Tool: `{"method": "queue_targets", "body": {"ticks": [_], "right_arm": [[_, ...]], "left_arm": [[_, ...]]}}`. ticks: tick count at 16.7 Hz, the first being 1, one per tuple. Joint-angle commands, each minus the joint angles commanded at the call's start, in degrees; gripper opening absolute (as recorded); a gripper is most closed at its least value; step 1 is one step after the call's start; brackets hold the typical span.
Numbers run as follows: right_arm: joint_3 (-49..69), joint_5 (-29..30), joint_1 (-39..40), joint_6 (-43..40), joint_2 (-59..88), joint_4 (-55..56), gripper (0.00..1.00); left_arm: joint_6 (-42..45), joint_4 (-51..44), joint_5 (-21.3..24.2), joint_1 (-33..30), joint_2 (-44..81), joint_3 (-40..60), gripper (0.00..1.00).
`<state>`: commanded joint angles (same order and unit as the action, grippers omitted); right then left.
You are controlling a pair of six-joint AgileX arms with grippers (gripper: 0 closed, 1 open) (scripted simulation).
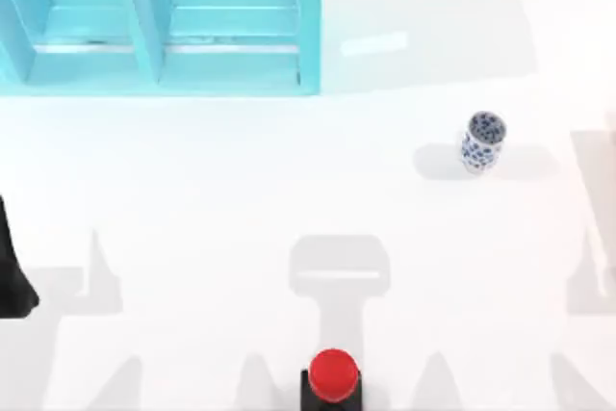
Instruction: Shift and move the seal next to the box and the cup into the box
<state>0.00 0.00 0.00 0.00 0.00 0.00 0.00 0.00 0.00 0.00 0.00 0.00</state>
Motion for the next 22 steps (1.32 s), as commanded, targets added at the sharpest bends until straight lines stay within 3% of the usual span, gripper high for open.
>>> {"method": "queue_targets", "body": {"ticks": [4, 8, 17, 22], "right_arm": [[1.8, 0.0, 1.7, 1.7, 1.7, -1.4, 1.00], [12.4, 0.1, 11.8, 10.9, 12.5, -9.2, 1.00], [52.2, 0.8, 44.1, 40.4, 63.5, -41.6, 1.00], [72.3, 0.6, 55.0, 53.0, 89.7, -59.0, 1.00]], "left_arm": [[0.0, 0.0, 0.0, 0.0, 0.0, 0.0, 1.00], [0.0, 0.0, 0.0, 0.0, 0.0, 0.0, 1.00], [0.0, 0.0, 0.0, 0.0, 0.0, 0.0, 1.00], [0.0, 0.0, 0.0, 0.0, 0.0, 0.0, 1.00]]}}
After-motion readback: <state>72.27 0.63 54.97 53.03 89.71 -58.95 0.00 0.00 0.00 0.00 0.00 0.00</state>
